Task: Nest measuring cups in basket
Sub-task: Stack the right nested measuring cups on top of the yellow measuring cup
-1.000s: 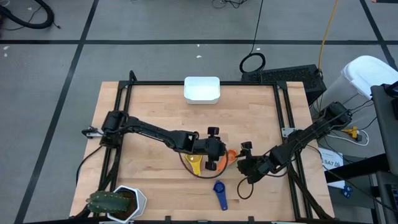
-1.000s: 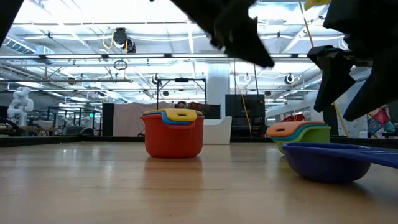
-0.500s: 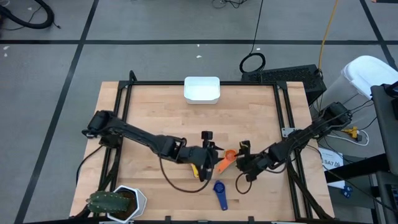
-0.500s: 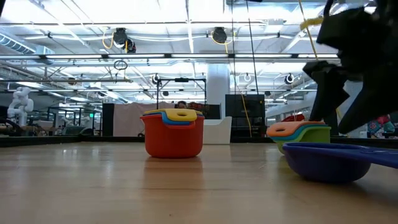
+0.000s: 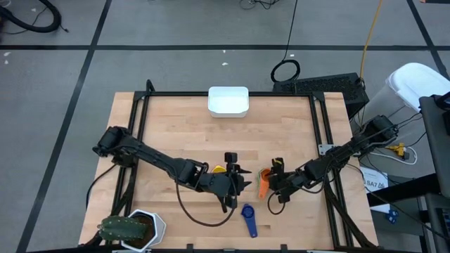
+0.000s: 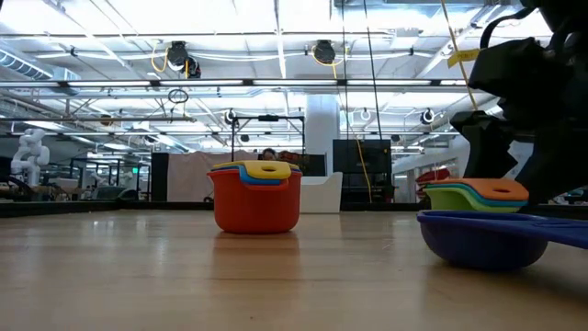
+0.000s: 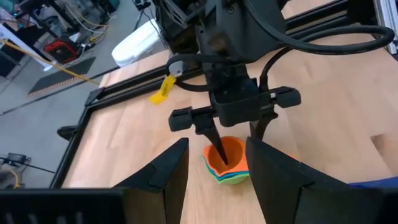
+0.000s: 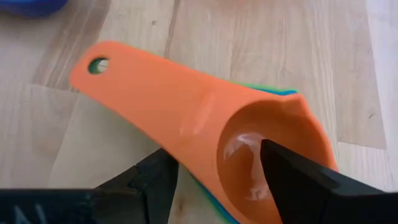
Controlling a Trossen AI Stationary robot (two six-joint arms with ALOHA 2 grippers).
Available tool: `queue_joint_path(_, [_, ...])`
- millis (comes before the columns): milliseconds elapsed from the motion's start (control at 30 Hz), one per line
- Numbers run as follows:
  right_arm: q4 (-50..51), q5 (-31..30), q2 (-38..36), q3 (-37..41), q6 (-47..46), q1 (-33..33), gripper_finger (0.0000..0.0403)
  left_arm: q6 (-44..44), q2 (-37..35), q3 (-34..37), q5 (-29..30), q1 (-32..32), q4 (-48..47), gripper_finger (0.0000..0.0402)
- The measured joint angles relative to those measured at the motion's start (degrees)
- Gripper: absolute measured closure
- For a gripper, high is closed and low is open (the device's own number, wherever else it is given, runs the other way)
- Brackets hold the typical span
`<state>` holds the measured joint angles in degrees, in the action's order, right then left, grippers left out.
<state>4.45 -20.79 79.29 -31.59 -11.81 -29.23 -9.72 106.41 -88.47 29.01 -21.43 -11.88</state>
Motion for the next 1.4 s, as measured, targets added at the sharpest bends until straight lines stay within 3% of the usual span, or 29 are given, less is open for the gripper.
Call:
queue_joint_path(200, [0.1,0.0,0.0,0.0,0.1,0.0,0.0222,1.5,0.0,0.0,0.1,-0.1,0.0,0.0238])
queue_joint_path(400, [1.6,1.3,-0.1,-0.1,0.3,0.3,0.0371,1.9,0.0,0.0,0.1,-0.1,0.0,0.0238])
queue_joint_path(433, [2.1,1.1,-0.2,-0.2,0.3,0.3,0.0381,1.9,0.0,0.0,0.1,-0.1,0.0,0.0238])
queue_joint_path(833, [4.0,0.9,0.1,-2.4,4.6,1.4,0.0382,2.6,0.0,0.0,0.5,-0.2,-2.6,0.0238])
queue_joint_path(1100, [12.1,1.0,0.1,-15.8,22.0,3.2,0.0382,1.2,-4.5,0.0,15.9,-3.5,-7.7,0.0238])
queue_joint_path(1400, [22.1,6.3,0.8,-29.5,38.9,8.8,0.0382,4.7,-14.1,0.0,20.8,-9.1,-10.8,0.0238])
